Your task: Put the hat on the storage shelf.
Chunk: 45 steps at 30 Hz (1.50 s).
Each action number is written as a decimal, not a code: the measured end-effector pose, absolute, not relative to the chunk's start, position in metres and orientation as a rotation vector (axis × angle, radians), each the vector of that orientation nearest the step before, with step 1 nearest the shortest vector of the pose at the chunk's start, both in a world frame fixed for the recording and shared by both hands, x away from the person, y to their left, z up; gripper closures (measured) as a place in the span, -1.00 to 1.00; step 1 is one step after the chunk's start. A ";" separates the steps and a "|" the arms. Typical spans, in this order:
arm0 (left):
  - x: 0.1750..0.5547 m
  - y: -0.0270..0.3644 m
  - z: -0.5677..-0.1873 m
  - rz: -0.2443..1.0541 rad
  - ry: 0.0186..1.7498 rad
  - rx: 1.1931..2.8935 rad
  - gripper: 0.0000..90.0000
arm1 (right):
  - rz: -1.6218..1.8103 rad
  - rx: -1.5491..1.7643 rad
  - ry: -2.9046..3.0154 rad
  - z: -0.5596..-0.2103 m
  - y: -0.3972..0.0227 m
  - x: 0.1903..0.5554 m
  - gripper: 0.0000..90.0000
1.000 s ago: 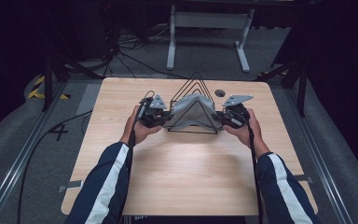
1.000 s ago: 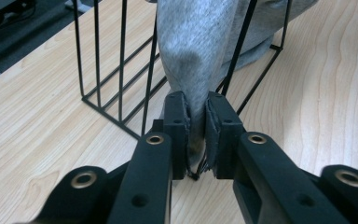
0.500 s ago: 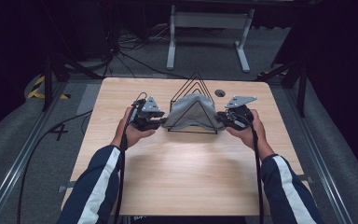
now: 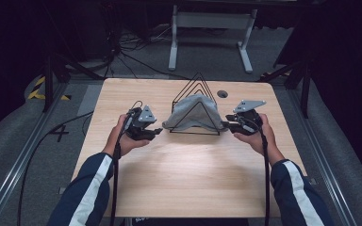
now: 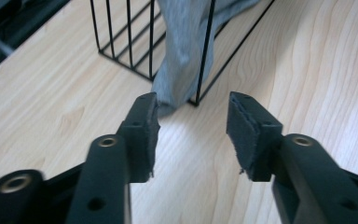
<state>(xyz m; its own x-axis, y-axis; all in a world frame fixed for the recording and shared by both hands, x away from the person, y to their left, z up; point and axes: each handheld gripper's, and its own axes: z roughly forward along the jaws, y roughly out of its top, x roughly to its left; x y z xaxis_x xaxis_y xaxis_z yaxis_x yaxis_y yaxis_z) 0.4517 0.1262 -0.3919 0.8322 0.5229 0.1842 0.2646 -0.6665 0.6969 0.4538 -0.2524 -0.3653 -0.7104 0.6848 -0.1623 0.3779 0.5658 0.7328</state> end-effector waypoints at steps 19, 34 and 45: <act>0.413 0.153 -0.400 0.491 0.580 2.377 -0.28 | 0.872 0.828 2.369 -0.375 -0.271 0.419 -0.09; 0.380 0.193 -0.425 0.525 0.599 2.417 -0.49 | 0.870 0.882 2.366 -0.404 -0.311 0.387 -0.18; 0.362 0.212 -0.453 0.483 0.638 2.419 -0.54 | 0.861 0.935 2.372 -0.432 -0.346 0.359 -0.26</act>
